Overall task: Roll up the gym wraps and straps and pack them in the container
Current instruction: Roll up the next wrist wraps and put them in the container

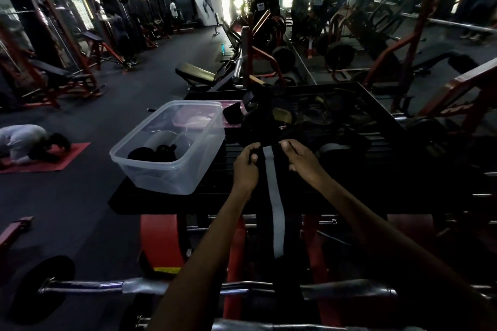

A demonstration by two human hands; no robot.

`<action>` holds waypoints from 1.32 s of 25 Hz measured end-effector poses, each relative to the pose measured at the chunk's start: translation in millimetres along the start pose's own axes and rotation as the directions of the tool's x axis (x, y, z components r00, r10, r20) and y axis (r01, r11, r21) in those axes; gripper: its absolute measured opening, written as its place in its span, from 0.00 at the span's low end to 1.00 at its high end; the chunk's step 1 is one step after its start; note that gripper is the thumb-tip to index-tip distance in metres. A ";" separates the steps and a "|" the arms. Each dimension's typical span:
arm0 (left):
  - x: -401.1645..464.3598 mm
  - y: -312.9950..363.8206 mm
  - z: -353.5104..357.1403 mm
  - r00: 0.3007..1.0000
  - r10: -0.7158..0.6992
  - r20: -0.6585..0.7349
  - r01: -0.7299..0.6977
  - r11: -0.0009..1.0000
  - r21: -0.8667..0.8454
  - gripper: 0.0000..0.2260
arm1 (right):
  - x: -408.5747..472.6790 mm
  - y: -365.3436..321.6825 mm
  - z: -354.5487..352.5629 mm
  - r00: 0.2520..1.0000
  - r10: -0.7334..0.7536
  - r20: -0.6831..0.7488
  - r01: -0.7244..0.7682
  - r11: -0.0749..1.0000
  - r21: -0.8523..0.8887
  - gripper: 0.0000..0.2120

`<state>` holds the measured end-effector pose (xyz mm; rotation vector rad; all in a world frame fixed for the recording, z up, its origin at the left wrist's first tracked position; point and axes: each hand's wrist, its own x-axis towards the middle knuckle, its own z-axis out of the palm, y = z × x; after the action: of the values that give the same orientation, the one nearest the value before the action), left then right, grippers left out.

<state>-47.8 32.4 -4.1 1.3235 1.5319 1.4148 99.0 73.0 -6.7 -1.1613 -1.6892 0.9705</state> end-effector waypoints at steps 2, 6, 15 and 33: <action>1.0 -0.8 1.6 0.999 -0.029 0.021 0.029 1.000 -0.005 0.15 | 1.4 1.9 -1.1 0.998 -0.044 -0.035 0.042 0.998 -0.054 0.09; 3.5 -6.4 3.8 0.997 -0.074 0.024 0.074 0.997 0.013 0.12 | 2.3 -0.5 -4.5 0.986 -0.115 -0.124 0.111 0.993 -0.042 0.09; 2.0 -2.3 3.5 0.994 -0.101 0.051 0.104 0.993 -0.060 0.17 | 0.6 -2.4 -4.7 0.980 -0.143 -0.138 0.146 0.989 0.012 0.11; 5.0 -6.2 1.9 1.000 -0.015 -0.003 0.015 0.999 0.049 0.14 | 1.8 4.7 -0.5 0.996 -0.086 -0.013 0.087 0.995 0.054 0.10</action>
<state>-48.9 38.3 -9.7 1.3370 1.5837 1.3782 100.5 76.0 -10.5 -1.0474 -1.6799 0.9493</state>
